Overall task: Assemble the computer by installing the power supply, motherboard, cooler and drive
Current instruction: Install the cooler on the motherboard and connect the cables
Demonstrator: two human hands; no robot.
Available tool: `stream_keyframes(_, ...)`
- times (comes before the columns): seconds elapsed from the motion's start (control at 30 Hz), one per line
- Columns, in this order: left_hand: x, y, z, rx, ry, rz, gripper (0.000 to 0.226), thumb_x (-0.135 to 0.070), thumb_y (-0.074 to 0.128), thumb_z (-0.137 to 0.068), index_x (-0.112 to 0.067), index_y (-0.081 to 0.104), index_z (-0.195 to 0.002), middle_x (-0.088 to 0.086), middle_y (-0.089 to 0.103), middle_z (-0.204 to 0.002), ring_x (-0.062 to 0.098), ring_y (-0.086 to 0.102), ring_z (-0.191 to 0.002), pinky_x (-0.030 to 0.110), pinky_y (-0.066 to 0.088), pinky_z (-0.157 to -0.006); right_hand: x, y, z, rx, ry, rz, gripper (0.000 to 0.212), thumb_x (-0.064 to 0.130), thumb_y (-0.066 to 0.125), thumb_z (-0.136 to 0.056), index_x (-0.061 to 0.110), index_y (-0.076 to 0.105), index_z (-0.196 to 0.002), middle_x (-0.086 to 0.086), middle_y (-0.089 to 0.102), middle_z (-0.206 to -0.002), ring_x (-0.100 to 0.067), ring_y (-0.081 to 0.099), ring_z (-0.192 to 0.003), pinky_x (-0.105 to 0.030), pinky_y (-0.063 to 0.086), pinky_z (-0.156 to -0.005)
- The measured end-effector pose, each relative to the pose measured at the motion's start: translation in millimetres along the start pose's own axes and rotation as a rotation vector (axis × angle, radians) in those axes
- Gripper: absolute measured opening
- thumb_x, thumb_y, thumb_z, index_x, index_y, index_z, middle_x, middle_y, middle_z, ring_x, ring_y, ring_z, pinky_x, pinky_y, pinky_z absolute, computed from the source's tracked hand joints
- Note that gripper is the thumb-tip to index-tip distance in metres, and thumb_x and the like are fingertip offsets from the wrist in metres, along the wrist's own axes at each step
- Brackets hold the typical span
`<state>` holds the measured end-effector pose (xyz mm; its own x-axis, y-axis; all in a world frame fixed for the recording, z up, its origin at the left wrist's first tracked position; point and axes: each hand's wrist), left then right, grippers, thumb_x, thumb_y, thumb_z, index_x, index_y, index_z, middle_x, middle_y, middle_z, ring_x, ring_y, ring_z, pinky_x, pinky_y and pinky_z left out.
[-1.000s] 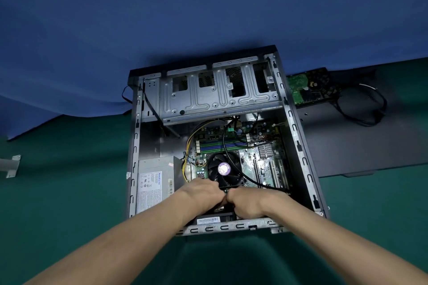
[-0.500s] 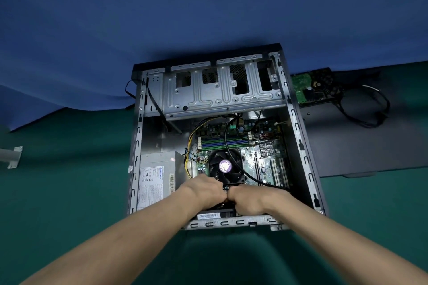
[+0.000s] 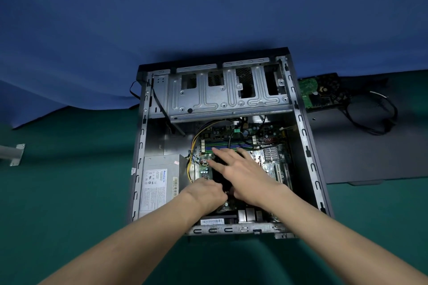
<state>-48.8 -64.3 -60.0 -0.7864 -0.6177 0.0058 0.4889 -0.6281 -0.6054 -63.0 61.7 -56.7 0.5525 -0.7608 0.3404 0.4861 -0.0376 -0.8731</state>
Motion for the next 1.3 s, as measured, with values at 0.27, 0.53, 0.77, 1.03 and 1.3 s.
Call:
stream_keyframes(0.27, 1.0, 2.0, -3.1, 0.042, -0.026, -0.006, 0.023, 0.006, 0.046, -0.091, -0.002, 0.062, -0.106, 0.014, 0.064, -0.108, 0.033, 0.060, -0.100, 0.040, 0.044, -0.069, -8.6, 8.0, -3.2, -0.073, 0.012, -0.139, 0.081, 0.024, 0.075, -0.077, 0.028, 0.036, -0.148, 0.002, 0.020, -0.159, -0.015, 0.019, -0.142, -0.035, 0.013, -0.109)
stream_keyframes(0.53, -3.7, -4.1, -9.3, 0.104, 0.005, -0.047, 0.025, 0.003, 0.049, -0.093, -0.003, 0.058, -0.115, 0.014, 0.061, -0.115, 0.033, 0.058, -0.107, 0.040, 0.041, -0.070, -12.0, 12.0, -5.9, -0.077, 0.026, -0.179, 0.083, 0.019, 0.078, -0.076, 0.028, 0.036, -0.147, 0.004, 0.021, -0.159, -0.013, 0.017, -0.143, -0.034, 0.008, -0.114)
stream_keyframes(0.77, 0.3, -2.5, -9.2, 0.078, 0.069, -0.054, 0.020, 0.005, 0.046, -0.091, 0.001, 0.061, -0.105, 0.017, 0.064, -0.106, 0.035, 0.061, -0.098, 0.039, 0.040, -0.068, -13.4, 11.2, -8.8, -0.063, 0.014, -0.200, 0.085, 0.021, 0.079, -0.074, 0.028, 0.036, -0.147, 0.003, 0.021, -0.159, -0.014, 0.018, -0.143, -0.033, 0.009, -0.113)
stream_keyframes(1.03, -2.5, -9.9, 3.9, -0.032, 0.119, -0.171, 0.022, 0.004, 0.047, -0.091, -0.003, 0.063, -0.104, 0.012, 0.067, -0.106, 0.033, 0.063, -0.098, 0.036, 0.039, -0.069, -11.9, 7.1, -6.5, -0.086, 0.019, -0.222, 0.084, 0.020, 0.080, -0.073, 0.028, 0.039, -0.146, 0.005, 0.024, -0.158, -0.012, 0.019, -0.143, -0.028, 0.004, -0.114)
stream_keyframes(1.3, 26.6, -15.1, 43.1, -0.276, 0.186, -0.231, 0.021, 0.002, 0.051, -0.083, -0.010, 0.066, -0.092, 0.009, 0.069, -0.092, 0.031, 0.063, -0.092, 0.039, 0.042, -0.091, -11.6, 3.3, -6.5, -0.053, 0.028, -0.211, 0.088, 0.022, 0.082, -0.069, 0.025, 0.039, -0.146, 0.004, 0.023, -0.158, -0.012, 0.018, -0.143, -0.027, 0.000, -0.116)
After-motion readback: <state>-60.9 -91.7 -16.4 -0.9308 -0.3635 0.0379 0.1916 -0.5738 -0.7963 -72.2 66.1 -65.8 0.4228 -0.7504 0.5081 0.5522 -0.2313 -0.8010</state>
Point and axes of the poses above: each hand's wrist, its own z-axis away from the middle knuckle, its own y-axis out of the palm, x = y × z
